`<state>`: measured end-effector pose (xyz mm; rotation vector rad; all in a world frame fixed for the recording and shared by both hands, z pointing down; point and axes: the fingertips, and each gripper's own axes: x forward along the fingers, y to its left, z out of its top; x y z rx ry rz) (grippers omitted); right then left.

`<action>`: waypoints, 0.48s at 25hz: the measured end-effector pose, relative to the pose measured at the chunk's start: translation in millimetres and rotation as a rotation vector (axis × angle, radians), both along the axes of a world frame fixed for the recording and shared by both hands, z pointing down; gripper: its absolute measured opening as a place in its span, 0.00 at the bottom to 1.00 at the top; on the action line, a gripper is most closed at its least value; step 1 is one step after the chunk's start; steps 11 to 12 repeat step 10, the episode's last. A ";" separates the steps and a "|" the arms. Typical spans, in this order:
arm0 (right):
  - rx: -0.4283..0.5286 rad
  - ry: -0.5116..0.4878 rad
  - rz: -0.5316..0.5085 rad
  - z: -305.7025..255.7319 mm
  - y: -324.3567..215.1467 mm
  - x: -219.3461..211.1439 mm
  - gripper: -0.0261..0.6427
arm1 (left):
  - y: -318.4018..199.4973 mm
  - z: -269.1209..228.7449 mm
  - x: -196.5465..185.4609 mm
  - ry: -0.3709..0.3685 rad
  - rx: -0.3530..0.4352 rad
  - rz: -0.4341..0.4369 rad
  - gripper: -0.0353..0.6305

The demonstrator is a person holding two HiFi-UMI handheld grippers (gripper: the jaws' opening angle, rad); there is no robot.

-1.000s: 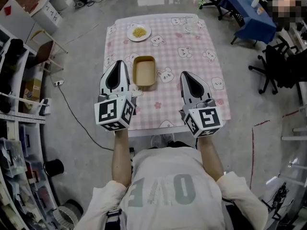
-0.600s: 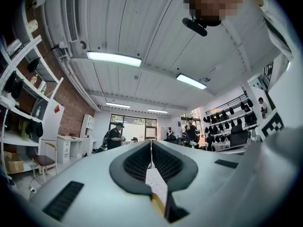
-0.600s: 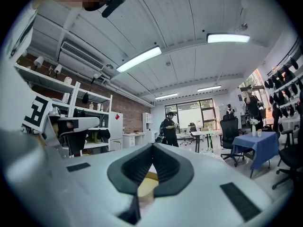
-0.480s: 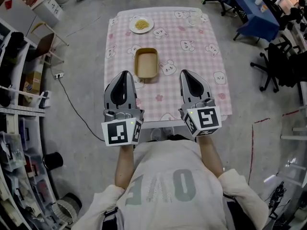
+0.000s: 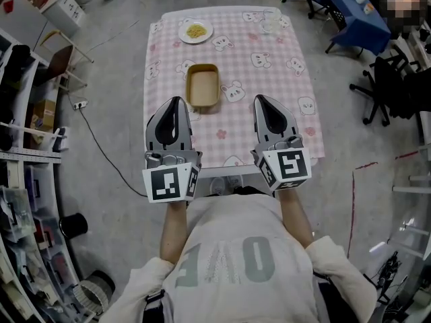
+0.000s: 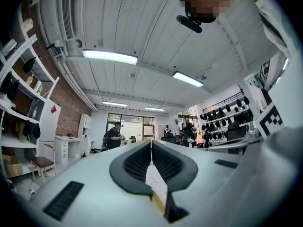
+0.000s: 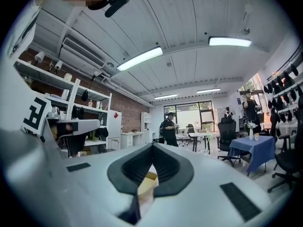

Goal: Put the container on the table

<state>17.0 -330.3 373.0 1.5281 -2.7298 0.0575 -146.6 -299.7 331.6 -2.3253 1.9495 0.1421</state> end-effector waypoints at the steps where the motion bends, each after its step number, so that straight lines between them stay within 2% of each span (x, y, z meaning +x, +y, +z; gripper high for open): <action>1: 0.001 0.001 0.000 0.2 0.1 0.6 0.08 | 0.0 0.7 -0.1 -0.001 -0.001 -0.002 0.10; 12: 0.013 0.009 -0.004 -2.8 1.7 -1.3 0.08 | -2.2 7.2 -6.3 0.017 -0.031 -0.015 0.10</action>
